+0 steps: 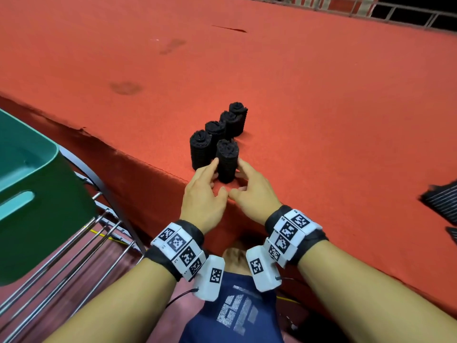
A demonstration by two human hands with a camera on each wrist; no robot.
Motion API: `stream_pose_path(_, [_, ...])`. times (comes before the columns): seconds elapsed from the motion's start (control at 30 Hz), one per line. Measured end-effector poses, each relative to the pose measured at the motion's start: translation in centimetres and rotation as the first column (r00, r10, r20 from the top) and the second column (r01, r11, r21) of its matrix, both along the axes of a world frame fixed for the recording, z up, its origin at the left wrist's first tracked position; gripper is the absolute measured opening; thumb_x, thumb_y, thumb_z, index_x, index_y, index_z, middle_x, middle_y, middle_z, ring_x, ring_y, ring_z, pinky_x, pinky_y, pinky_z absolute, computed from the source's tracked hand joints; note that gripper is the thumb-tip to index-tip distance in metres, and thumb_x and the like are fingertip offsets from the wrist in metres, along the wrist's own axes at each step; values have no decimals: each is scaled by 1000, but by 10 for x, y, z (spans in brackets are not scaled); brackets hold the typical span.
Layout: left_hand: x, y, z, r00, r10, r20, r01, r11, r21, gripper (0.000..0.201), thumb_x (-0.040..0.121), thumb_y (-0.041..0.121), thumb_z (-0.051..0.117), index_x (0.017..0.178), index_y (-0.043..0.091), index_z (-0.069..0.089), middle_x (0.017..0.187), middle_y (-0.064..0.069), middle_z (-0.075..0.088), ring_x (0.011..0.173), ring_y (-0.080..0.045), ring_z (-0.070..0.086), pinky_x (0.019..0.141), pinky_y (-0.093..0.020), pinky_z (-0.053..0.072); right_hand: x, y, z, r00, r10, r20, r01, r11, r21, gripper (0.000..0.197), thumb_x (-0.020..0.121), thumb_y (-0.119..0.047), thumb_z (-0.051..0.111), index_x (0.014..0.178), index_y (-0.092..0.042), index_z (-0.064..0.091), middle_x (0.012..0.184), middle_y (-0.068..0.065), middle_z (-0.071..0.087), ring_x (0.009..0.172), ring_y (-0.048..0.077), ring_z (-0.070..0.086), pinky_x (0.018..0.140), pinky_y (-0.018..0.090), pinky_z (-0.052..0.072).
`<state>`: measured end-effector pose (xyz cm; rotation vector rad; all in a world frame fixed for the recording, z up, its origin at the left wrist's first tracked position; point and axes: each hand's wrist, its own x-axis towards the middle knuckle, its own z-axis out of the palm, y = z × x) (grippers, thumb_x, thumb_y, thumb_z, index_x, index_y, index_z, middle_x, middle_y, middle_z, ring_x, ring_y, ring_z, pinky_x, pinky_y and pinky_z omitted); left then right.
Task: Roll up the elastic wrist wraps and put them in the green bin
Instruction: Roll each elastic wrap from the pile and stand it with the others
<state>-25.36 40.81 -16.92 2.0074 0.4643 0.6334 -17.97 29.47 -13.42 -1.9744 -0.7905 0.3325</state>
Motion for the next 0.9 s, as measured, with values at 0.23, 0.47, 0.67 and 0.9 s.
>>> stream_pose_path(0.23, [1,-6,6,1000,22,-4,-22,1000,-3,65,87,-1,60,148,19,50,138,2,56,120,-9,59,106,-27,48,1,-4,2,999,-13,-42,13,1000,-13,71,74,-21,61,143,-26,50,128,0,65,87,13,56,99,38,51])
stream_pose_path(0.47, [30,-17,20,999,-53,-3,53,996,-66,70,88,-14,48,151,15,45,143,-2,50,124,-10,58,106,-21,46,24,-7,2,994,-109,-22,110,993,45,81,63,-16,49,144,-25,50,130,3,59,122,20,60,106,44,48])
stream_pose_path(0.67, [89,-21,35,988,-127,-83,122,991,-60,77,74,9,38,149,25,46,138,-6,51,129,-25,57,111,-43,46,75,-10,9,985,-173,6,172,984,45,78,66,-1,43,139,-25,54,125,2,49,117,23,60,105,43,49])
stream_pose_path(0.9, [146,-13,40,971,-163,-175,149,985,-87,75,73,0,44,143,26,48,137,-3,47,127,-24,58,110,-44,47,127,-3,12,986,-164,-17,164,986,-13,87,62,-9,43,146,-30,47,135,2,59,123,19,60,101,42,53])
